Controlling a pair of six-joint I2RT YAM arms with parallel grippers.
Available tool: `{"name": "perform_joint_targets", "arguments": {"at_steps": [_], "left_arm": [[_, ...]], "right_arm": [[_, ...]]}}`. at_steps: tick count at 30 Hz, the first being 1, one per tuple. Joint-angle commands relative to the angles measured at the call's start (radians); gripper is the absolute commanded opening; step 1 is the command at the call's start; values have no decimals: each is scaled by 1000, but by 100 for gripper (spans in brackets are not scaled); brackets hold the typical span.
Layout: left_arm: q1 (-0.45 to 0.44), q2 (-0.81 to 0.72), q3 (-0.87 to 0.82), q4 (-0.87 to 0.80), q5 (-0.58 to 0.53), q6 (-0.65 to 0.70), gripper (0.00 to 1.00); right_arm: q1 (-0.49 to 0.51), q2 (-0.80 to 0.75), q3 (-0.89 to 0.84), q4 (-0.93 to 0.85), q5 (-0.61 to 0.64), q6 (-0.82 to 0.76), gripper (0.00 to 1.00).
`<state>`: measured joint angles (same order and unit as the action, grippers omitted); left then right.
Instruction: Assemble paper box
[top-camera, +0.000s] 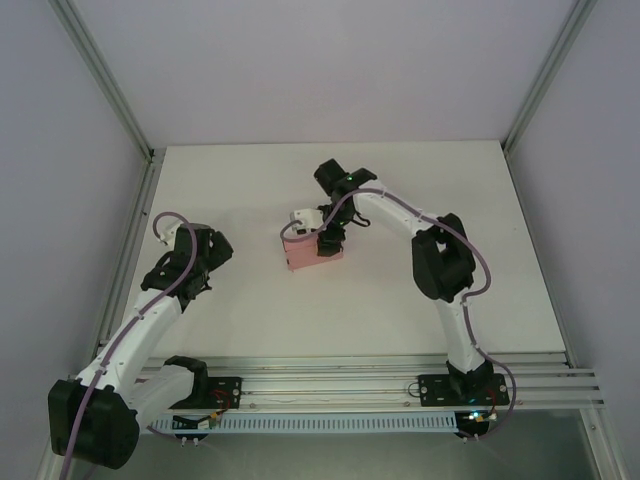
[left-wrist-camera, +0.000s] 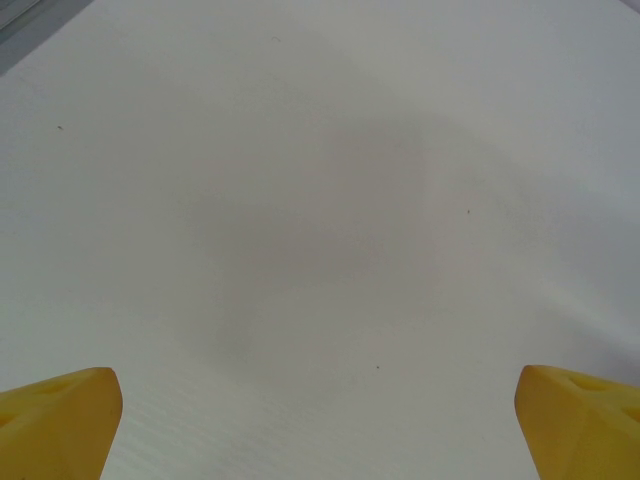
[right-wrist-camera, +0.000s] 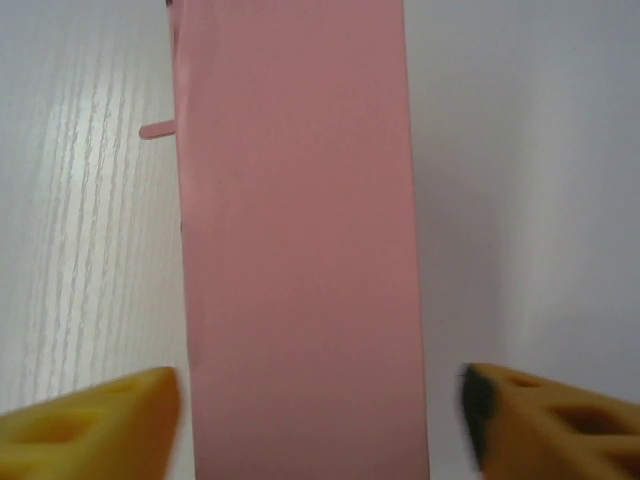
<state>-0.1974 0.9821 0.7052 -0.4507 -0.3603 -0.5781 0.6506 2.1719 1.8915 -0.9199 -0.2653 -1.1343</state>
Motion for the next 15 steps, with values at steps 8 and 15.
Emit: {"name": "perform_joint_targets", "arguments": {"at_steps": [8,15], "left_arm": [[14,-98,-37,-44,-17,13,100],[16,-176,-65,-44,-24,-4,100]], "right_arm": [[36,-266,-392,576,323,-12,34],[81,-321,-766,1242,738,-118,35]]}}
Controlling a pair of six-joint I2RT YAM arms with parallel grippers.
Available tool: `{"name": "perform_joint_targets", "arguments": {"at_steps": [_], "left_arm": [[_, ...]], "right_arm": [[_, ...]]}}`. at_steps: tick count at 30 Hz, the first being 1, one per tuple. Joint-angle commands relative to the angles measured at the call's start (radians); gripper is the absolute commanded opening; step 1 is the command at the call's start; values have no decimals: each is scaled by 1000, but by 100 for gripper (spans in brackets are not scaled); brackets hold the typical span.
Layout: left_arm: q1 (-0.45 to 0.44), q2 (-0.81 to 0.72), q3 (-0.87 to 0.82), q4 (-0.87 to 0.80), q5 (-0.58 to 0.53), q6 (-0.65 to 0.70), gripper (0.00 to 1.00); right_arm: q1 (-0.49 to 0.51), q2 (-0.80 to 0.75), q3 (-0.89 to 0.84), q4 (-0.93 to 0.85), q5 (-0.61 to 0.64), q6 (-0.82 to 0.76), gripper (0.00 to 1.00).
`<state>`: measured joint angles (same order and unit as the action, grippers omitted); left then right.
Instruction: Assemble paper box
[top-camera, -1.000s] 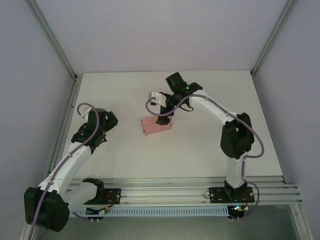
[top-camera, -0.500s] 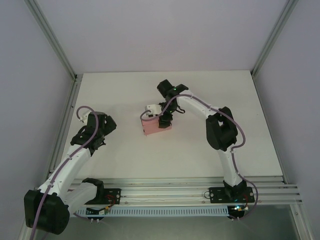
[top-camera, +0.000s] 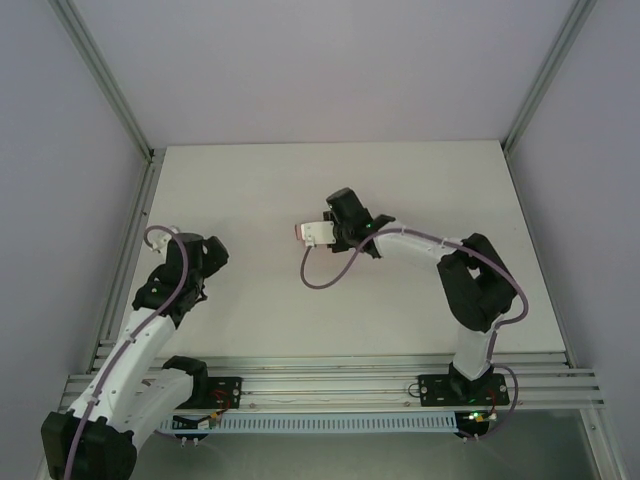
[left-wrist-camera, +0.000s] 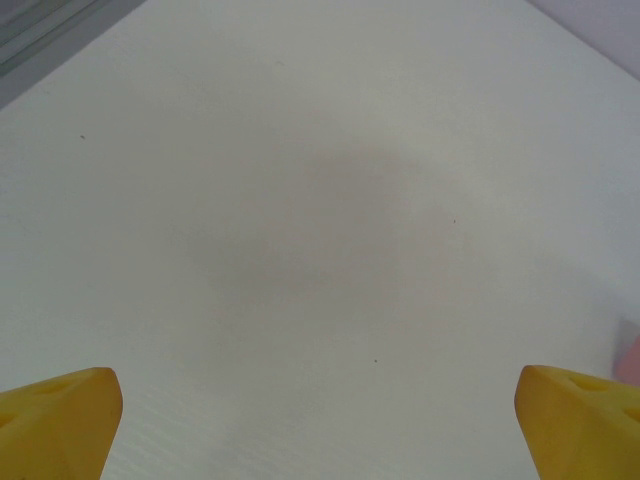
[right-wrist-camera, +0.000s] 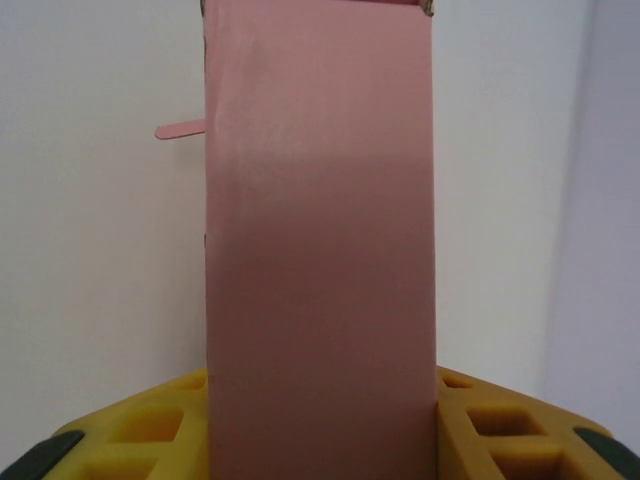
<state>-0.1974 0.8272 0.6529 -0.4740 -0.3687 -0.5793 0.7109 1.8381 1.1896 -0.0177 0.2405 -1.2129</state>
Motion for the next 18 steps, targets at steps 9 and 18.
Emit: {"name": "perform_joint_targets", "arguments": {"at_steps": [9,18], "left_arm": [[17,-4,0,-26,8,-4,100],[17,-2,5,-32,-5,7,100]], "right_arm": [[144,-62,-253,351,311,167,53],[196,-265,-309,23,150,411,100]]}}
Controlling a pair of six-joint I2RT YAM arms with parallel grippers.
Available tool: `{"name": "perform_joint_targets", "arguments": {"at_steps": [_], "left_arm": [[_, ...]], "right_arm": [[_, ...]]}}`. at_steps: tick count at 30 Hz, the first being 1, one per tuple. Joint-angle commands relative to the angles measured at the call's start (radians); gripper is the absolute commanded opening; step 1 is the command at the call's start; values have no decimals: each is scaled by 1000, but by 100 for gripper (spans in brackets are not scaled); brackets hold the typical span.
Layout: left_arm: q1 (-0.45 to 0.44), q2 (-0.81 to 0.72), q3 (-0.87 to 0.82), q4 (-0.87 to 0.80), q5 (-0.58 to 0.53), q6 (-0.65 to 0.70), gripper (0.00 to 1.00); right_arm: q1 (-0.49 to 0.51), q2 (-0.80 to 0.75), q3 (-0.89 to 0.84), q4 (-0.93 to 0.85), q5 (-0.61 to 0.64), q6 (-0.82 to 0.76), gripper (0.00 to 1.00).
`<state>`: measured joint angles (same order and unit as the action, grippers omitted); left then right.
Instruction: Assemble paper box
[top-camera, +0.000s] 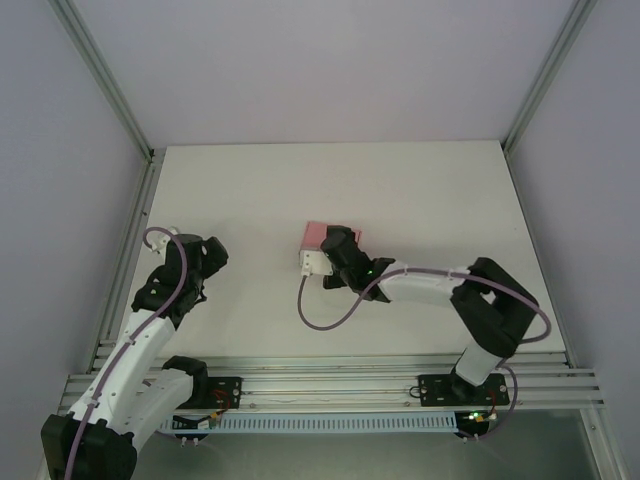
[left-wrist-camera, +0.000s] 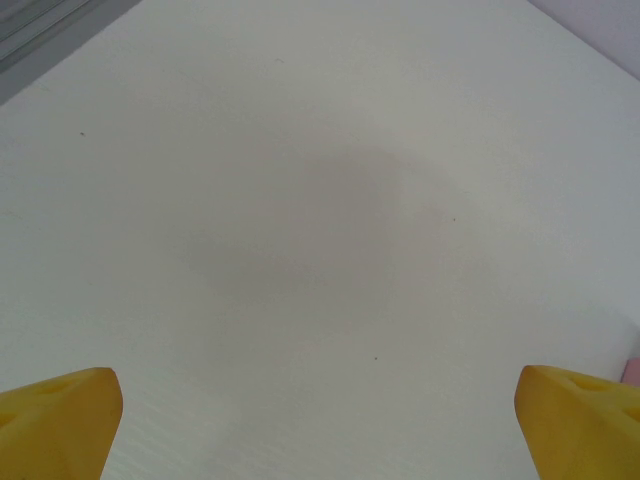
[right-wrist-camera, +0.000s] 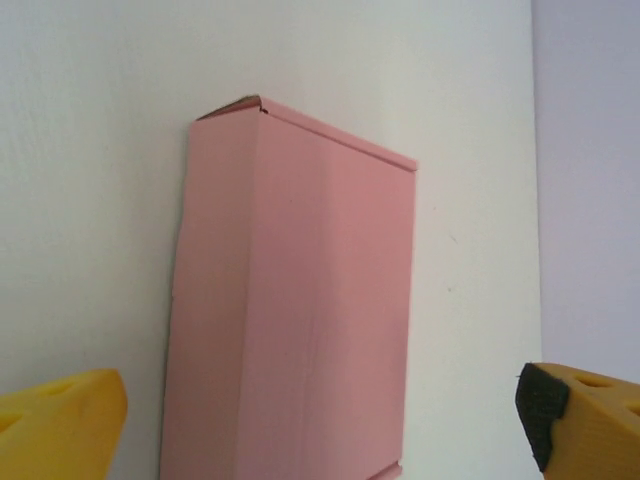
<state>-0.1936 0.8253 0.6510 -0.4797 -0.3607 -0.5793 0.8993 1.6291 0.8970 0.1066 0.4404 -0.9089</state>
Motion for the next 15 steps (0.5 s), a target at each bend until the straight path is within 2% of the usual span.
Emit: {"name": "perform_joint_targets", "arguments": {"at_steps": [1,5,7,11,13,15], "left_arm": [[13,-2,7,-27,-18,9,100],[13,0,8,0,-47,17,100],[14,11,-2,57,-71,54,100],[17,85,-33,242,-156,184,100],[21,137,-68,374,-187,270,100],[34,199,-115,523,-239,324,100]], "right_arm": [[9,-87,-20,-120,-70,121,100],[-4,-233,-54,-97,-132,253,100],[-52,-303,-48,-116,-151,425,100],[-284,-428,-89,-129,-175,879,100],[-395,-477,-182,-62,-142,999,100],[-476,-519,-288,29,-92,1038,100]]}}
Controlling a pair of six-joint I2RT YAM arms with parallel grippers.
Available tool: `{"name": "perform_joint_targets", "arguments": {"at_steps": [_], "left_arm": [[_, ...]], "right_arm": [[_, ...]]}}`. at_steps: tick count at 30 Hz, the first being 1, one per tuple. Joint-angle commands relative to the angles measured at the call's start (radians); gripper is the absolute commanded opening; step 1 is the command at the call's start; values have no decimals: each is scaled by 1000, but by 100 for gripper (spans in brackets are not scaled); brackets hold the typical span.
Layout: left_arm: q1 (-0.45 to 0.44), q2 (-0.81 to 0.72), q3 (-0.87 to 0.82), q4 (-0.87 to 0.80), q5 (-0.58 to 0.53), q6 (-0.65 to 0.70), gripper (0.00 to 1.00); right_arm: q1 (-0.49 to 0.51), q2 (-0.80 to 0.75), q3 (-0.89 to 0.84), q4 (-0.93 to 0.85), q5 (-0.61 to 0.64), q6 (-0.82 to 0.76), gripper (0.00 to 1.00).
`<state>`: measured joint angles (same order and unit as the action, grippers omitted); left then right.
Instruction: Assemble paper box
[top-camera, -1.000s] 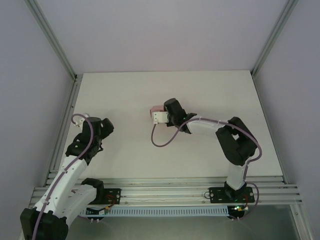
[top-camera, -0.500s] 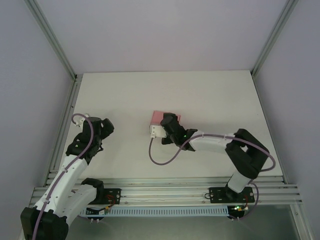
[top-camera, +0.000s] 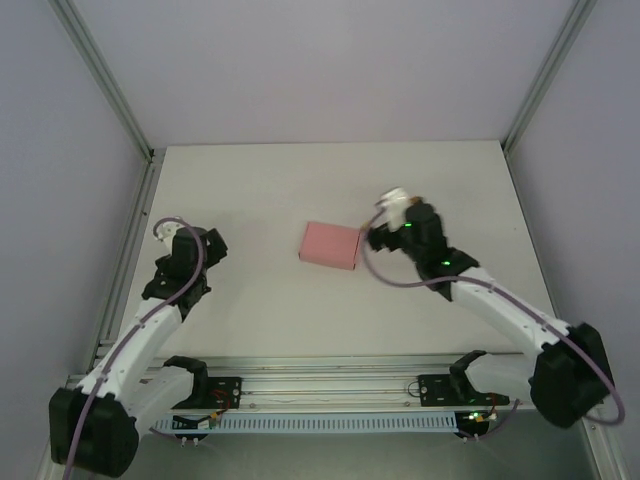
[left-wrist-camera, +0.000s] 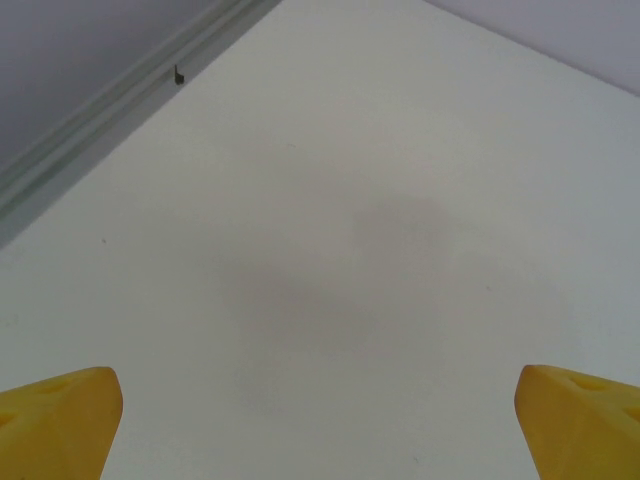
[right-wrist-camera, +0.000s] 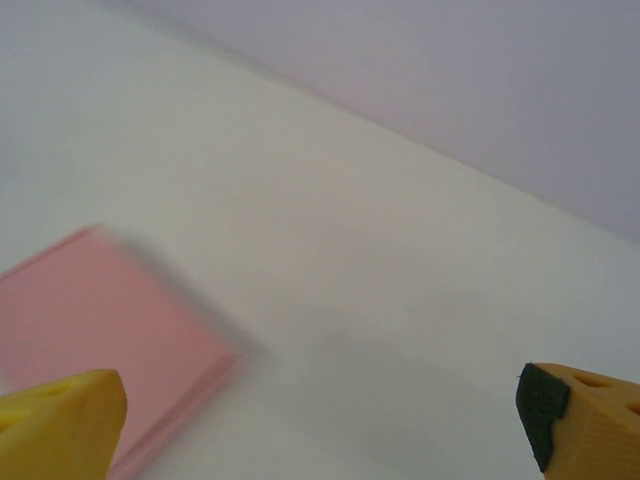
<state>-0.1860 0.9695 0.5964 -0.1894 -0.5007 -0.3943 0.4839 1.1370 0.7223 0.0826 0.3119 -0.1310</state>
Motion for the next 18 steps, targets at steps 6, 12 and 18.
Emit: {"name": "perform_joint_targets", "arguments": {"at_steps": [6,12,18], "left_arm": [[64,299,-294,903,-19,384,100],[88,377,-280,999,35,393,100],[121,392,-238,923,278,458,100]], "right_arm": [[-233,-12,-417,534,68,270,100],[-275,186,-389,685,-61,195,100],[-320,349,-327,783,4,185,100]]}}
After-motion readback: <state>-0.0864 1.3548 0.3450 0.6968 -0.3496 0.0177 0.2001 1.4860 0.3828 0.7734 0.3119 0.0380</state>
